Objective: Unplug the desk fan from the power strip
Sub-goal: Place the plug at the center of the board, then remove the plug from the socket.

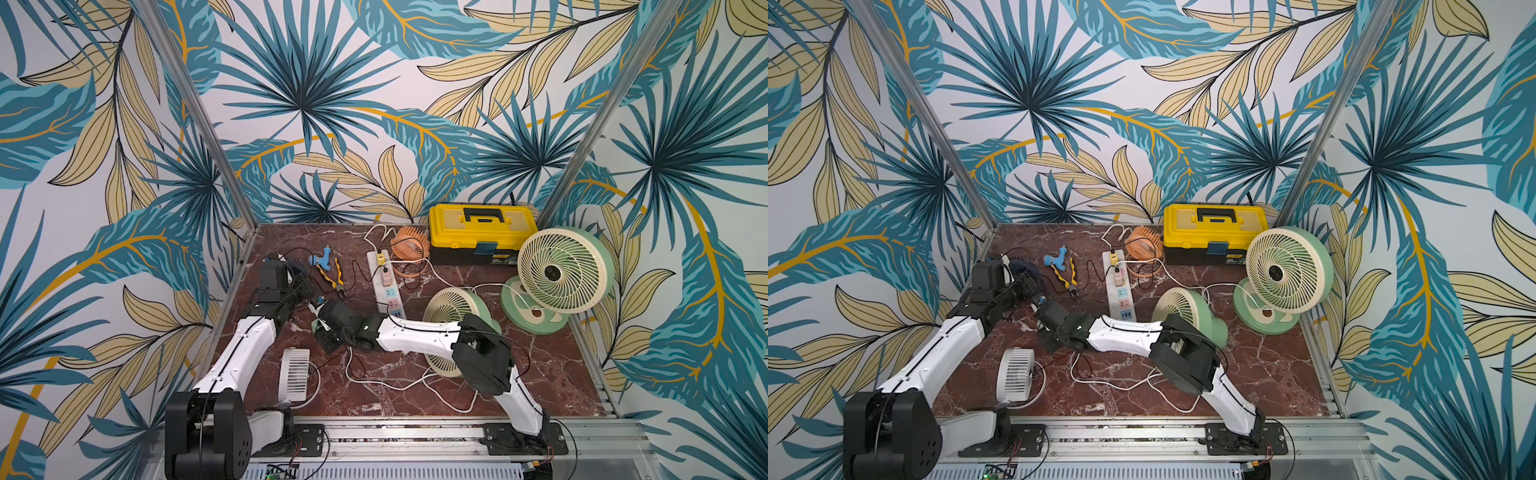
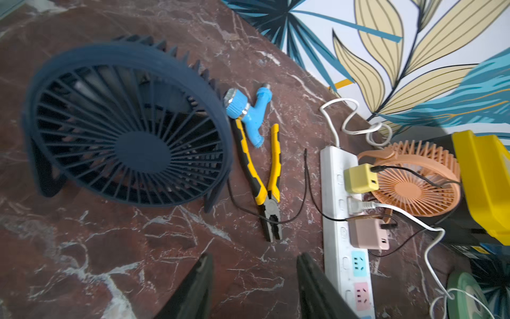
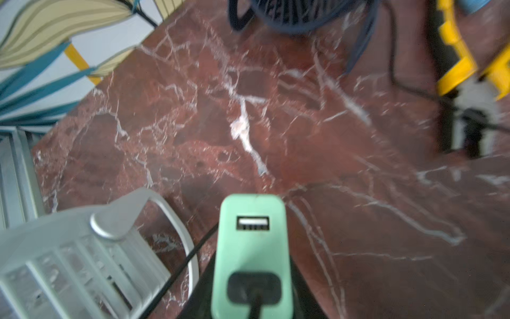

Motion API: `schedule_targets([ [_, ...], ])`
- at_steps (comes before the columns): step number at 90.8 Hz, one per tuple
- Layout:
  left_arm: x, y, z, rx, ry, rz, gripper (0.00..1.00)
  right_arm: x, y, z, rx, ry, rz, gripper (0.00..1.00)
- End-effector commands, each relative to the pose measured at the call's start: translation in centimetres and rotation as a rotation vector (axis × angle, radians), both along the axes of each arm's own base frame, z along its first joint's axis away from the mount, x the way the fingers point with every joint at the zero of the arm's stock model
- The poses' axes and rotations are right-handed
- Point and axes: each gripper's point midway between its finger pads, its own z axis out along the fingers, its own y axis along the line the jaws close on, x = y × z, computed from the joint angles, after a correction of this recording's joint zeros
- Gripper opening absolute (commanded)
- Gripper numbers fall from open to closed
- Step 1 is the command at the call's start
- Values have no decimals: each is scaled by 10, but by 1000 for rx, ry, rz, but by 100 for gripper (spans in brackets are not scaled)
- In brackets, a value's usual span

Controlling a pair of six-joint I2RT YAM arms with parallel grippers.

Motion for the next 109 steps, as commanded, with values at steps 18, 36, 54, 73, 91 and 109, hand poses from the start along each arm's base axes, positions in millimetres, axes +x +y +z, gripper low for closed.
schedule_targets([
  [18,4,-1,17,5,-70,-9,53,-14,-2,-28,-54,43,40,21],
  [36,3,-2,17,2,-71,-14,53,-8,-6,-14,-41,16,16,37],
  [54,7,-9,14,-25,-65,-47,53,4,-21,13,-10,-17,-28,57],
  [73,11,-15,10,-57,-60,-72,53,18,-42,36,-4,-44,-81,62],
  [91,15,-26,4,-112,-49,-115,52,37,-61,50,9,-53,-143,62],
  [109,19,-38,-3,-164,-36,-164,52,61,-95,52,-34,-50,-254,62],
])
